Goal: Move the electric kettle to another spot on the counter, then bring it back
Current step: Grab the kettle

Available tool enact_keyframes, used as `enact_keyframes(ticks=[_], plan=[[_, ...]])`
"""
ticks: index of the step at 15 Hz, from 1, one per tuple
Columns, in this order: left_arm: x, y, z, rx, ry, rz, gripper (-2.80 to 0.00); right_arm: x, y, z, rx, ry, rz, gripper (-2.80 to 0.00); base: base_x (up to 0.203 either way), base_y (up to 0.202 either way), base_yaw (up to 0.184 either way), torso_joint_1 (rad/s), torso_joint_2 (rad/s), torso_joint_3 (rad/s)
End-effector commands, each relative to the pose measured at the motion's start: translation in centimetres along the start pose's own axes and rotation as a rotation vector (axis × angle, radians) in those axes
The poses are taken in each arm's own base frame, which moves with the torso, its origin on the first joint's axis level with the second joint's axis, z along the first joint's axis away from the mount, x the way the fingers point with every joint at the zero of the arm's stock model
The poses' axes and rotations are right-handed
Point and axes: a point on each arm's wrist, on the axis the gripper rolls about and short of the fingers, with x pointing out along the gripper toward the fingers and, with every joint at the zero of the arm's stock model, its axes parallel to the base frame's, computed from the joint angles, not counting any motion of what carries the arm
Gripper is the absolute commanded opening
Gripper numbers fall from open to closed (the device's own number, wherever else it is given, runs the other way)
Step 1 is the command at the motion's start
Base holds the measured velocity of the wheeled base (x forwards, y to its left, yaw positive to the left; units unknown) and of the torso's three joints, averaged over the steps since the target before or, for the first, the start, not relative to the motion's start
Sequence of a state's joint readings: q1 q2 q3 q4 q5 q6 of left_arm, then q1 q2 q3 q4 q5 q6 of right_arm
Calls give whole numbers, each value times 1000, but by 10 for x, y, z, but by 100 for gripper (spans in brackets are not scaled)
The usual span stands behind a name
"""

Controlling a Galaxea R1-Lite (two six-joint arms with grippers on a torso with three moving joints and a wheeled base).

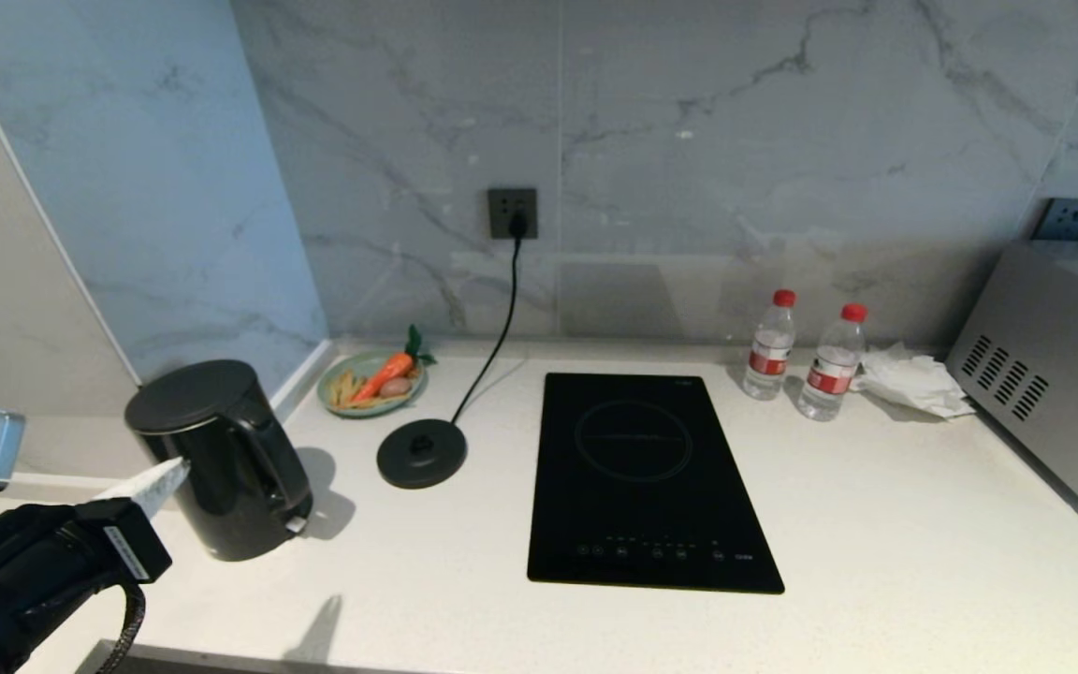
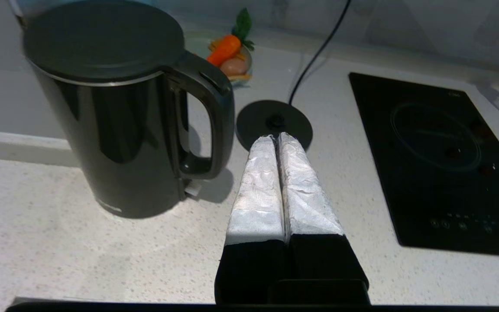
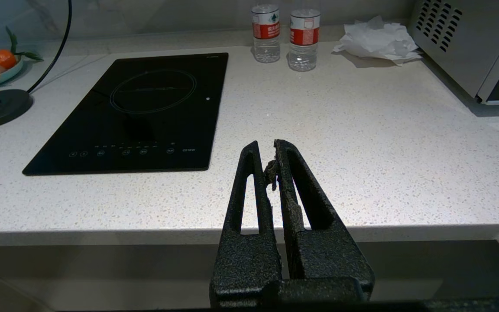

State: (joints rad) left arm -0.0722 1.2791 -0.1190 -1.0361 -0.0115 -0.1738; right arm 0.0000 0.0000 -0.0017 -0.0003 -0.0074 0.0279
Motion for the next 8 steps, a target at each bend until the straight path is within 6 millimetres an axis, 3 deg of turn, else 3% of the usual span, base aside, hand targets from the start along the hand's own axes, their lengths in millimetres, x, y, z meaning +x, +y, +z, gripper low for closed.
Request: enact_keyframes(ticks=[1, 8], plan=[[13, -3, -18, 3, 104, -19, -280, 0, 0, 0, 0, 0, 0, -280, 0, 0, 0, 0, 0, 0], [50, -1, -50, 11, 140, -22, -280, 0, 0, 0, 0, 0, 0, -280, 0, 0, 0, 0, 0, 0]])
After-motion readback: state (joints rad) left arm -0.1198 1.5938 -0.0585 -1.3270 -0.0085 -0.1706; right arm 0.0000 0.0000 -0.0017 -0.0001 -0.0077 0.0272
